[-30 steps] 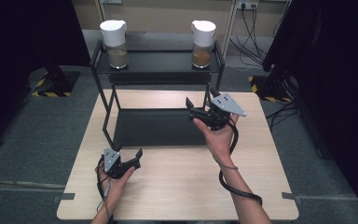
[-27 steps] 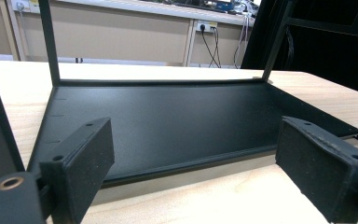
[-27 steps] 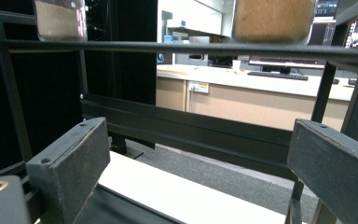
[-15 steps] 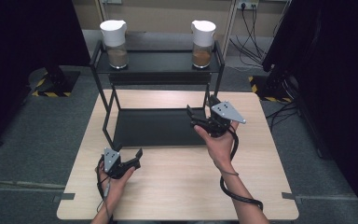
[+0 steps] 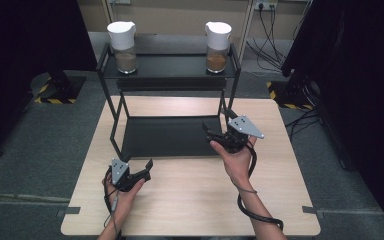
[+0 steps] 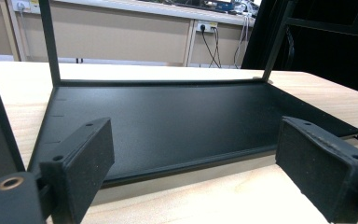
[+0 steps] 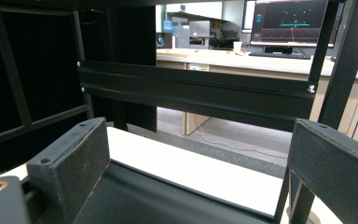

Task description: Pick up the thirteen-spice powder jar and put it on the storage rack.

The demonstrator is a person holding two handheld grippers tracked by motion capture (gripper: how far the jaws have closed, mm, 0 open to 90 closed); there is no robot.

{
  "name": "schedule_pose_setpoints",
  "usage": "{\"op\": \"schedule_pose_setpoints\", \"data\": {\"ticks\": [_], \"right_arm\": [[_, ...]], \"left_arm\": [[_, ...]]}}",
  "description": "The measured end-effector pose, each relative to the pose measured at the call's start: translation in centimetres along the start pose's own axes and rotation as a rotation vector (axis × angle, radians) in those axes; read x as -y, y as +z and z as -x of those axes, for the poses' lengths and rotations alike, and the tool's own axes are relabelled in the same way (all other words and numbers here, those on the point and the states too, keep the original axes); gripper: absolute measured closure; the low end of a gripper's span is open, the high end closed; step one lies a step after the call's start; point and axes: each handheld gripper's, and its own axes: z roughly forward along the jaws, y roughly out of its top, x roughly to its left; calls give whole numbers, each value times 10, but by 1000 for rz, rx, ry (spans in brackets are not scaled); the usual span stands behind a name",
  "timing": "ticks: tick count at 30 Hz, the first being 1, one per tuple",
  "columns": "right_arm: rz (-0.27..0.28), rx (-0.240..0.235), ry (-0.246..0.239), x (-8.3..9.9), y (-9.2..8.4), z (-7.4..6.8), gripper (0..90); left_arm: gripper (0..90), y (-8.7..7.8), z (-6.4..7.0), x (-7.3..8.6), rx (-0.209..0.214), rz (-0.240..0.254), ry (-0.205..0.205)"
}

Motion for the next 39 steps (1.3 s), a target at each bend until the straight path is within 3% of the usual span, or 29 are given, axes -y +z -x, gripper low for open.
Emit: {"op": "schedule_pose_setpoints", "data": {"ticks": [39], "right_arm": [[-35,-15,37,50,-32,7,55]], "left_arm": [[109,0,0,0,-2,2,1]]}}
